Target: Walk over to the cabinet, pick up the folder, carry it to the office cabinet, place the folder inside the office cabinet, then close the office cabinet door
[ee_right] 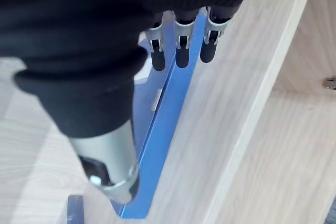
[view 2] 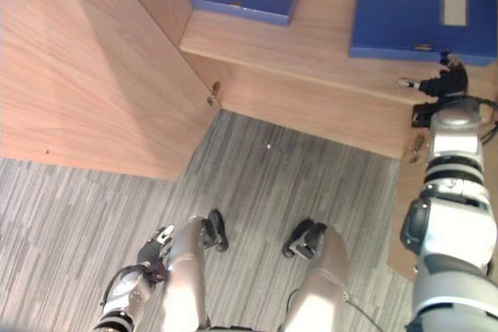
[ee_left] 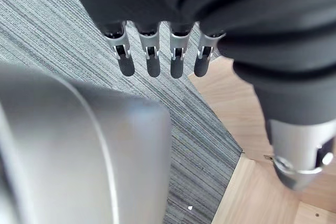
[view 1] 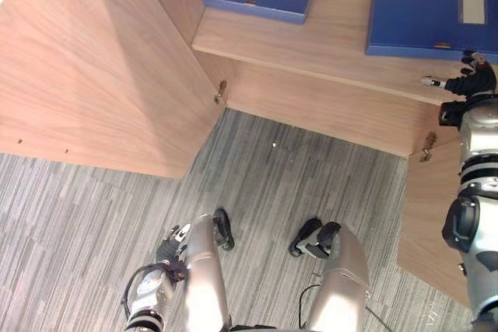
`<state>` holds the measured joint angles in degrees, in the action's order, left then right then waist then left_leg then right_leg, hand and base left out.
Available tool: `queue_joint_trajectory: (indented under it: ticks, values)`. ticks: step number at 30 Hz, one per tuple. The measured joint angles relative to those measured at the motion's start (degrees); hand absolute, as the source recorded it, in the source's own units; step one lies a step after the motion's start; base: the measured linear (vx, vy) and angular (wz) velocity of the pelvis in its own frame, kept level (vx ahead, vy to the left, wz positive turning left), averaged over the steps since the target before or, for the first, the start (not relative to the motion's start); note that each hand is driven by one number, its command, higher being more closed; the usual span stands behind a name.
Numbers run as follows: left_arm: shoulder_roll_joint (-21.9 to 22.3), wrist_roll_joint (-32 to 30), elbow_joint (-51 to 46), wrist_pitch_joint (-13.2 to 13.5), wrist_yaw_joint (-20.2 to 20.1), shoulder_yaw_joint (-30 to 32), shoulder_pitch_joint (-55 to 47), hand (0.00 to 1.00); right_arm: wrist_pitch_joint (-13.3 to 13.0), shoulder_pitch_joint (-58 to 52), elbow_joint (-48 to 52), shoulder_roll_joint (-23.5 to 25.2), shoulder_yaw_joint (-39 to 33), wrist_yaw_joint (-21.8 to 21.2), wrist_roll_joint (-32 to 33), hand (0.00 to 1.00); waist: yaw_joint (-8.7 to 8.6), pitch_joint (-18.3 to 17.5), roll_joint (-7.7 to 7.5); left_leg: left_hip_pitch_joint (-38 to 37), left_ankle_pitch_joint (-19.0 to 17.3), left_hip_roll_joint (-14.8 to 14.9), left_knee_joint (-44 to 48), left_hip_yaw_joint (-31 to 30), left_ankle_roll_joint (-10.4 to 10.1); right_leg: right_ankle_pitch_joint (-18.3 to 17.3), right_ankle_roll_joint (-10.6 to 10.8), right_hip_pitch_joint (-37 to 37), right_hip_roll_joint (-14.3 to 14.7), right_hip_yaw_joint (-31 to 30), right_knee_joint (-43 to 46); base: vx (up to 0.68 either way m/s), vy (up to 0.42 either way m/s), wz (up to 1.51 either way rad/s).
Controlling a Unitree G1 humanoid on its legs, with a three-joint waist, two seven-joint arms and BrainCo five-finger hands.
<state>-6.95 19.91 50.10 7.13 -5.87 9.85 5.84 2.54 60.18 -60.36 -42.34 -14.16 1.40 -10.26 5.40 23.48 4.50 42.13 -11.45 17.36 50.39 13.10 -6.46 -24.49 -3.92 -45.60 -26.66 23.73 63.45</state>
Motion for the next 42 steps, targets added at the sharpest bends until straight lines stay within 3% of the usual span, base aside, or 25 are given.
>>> queue_joint_trajectory:
  ticks: [11, 24, 29, 34, 39, 42]
  values:
    - [0.1, 0.9, -0.2, 1.3, 0.5, -0.6, 0.0, 0.0, -1.7, 5.6, 1.3, -0.4, 4.3, 0.6, 2.9, 0.0, 1.17, 0.7, 1.71, 5.7, 0.1, -1.2, 3.1, -1.5, 0.4, -0.8, 0.1, -3.9, -2.9, 0.6, 3.3, 0.0, 0.066, 0.13]
    - [0.2, 1.1, -1.5, 1.4, 0.5, -0.4, 0.5, 0.0, -1.7, 5.6, 4.0, -0.7, 6.7, -1.2, 11.5, 0.0, 1.61, 2.4, 2.17, 10.2, 1.4, -2.0, 4.1, -2.9, 0.6, -2.4, -0.2, -7.7, -4.5, 1.3, 6.6, -0.02, 0.0, 0.08]
    - [0.5, 1.1, -1.8, 1.4, 0.6, 0.4, 1.7, 0.0, -1.7, 5.1, 4.6, -0.6, 6.6, -1.2, 11.3, 0.0, 1.94, 2.5, 2.22, 11.2, 1.5, -1.9, 5.0, -3.1, 0.3, -2.4, -0.3, -8.2, -4.7, 1.3, 7.1, -0.01, 0.033, 0.02]
    - [0.8, 1.1, -1.8, 1.3, 0.9, 0.5, 2.3, 0.0, -1.5, 3.9, 4.6, 0.7, 6.6, 1.5, 1.4, 0.0, 1.96, 2.6, 2.18, 9.3, 1.5, -1.8, 4.7, -3.2, 0.2, -2.3, -0.3, -6.2, -4.5, 1.5, 6.6, -0.01, 0.038, -0.03]
    - [1.1, 0.5, -1.4, 1.3, 2.2, 0.1, 1.8, 0.0, 0.7, -0.6, 6.5, 3.0, 6.3, 9.4, -10.9, 0.0, 1.37, 2.7, 2.05, 0.6, 2.7, -0.9, -2.5, -1.8, 0.3, 0.8, -0.1, 2.3, -0.8, 3.5, -1.9, 0.01, 0.029, -0.22]
    - [1.0, -0.1, -1.2, 1.4, 3.1, 0.1, 0.9, 0.0, 1.0, -2.8, 8.6, 4.4, 6.3, 11.7, -14.5, 0.0, 0.37, 2.7, 1.97, -5.4, 4.3, -0.9, -8.5, -0.4, 0.1, 3.6, 0.3, 7.7, 1.7, 4.4, -8.3, 0.05, 0.034, -0.22]
